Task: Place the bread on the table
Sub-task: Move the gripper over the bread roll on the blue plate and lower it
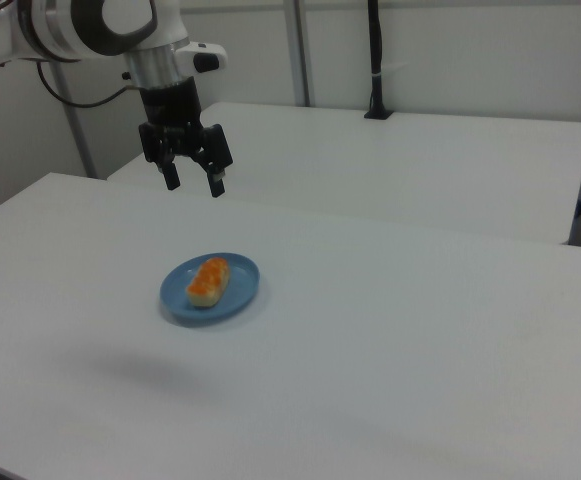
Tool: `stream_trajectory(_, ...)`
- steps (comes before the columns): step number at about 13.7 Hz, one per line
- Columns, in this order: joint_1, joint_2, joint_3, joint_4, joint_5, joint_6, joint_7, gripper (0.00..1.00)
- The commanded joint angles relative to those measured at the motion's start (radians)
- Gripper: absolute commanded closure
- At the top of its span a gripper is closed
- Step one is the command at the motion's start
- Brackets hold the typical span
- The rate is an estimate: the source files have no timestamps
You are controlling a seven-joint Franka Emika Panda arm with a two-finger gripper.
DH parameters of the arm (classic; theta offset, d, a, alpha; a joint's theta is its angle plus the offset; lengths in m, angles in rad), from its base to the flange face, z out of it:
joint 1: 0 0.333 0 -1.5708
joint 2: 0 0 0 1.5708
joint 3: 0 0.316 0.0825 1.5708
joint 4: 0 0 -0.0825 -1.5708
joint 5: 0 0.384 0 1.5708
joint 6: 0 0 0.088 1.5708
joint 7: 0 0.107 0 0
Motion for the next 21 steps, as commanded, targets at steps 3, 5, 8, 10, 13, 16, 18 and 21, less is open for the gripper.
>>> stream_trajectory(3,-0.019,-0.024,-0.004,-0.031,0.023,0.01,0.006,0.0)
stream_trajectory(5,-0.021,-0.024,-0.004,-0.031,0.023,0.01,0.005,0.0)
stream_trajectory(8,-0.023,-0.022,-0.003,-0.031,0.023,0.011,0.002,0.0)
stream_trajectory(10,-0.019,-0.022,-0.001,-0.031,0.024,0.011,0.002,0.0)
stream_trajectory(13,-0.01,-0.007,0.01,-0.031,0.025,0.015,0.002,0.0)
stream_trajectory(16,0.031,0.01,0.014,-0.031,0.026,0.068,0.017,0.0)
stream_trajectory(18,0.06,0.037,0.014,-0.029,0.026,0.1,0.017,0.0)
stream_trajectory(21,0.103,0.095,0.014,-0.025,0.026,0.186,0.077,0.0)
